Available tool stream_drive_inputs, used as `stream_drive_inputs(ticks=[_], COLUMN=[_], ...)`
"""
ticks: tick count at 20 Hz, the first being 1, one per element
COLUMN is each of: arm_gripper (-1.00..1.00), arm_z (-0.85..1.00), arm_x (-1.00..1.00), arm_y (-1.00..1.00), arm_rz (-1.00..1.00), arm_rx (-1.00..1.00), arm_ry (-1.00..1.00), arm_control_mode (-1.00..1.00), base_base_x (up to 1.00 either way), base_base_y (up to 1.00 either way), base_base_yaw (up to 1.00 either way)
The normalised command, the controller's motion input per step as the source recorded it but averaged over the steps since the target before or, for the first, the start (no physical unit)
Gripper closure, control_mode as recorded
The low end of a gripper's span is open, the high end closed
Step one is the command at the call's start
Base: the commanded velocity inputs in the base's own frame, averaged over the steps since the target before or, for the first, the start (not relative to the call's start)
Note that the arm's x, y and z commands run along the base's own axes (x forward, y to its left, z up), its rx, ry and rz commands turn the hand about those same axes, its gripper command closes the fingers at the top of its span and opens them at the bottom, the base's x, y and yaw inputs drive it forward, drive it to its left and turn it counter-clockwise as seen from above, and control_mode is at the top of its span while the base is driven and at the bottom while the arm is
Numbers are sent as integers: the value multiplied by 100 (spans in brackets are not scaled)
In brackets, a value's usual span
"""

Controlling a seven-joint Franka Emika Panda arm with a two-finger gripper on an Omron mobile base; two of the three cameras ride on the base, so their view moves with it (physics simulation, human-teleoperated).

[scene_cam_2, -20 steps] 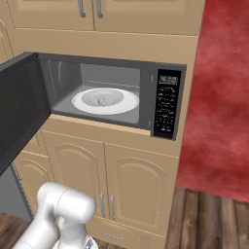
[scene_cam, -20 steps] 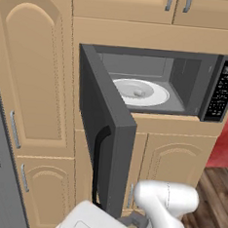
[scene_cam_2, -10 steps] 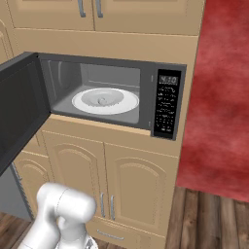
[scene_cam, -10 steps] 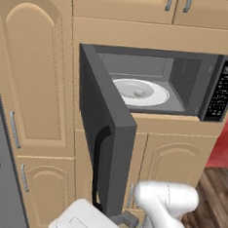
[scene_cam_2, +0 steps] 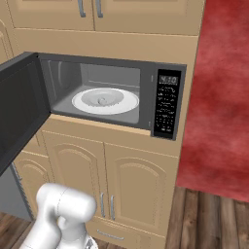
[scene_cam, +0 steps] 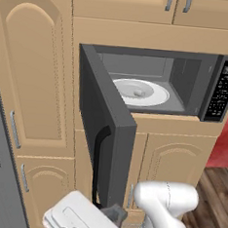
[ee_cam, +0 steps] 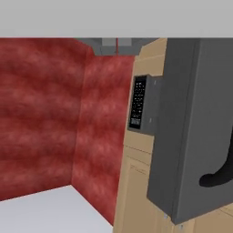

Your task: Pick the marshmallow from the counter and place it in the microwave. Then turn on the microwave.

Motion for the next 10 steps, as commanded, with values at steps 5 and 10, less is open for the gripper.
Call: stream_drive_inputs(ticks=[5, 10], arm_gripper=[100, 100], arm_z=[-14, -16], arm_x=[17, 17], arm_y=[10, 10], arm_rz=[-4, -4], arm_rx=[0, 0], arm_ry=[-4, -3], arm_control_mode=[-100, -100], base_base_x=[0, 0], base_base_y=[0, 0], base_base_yaw=[0, 0])
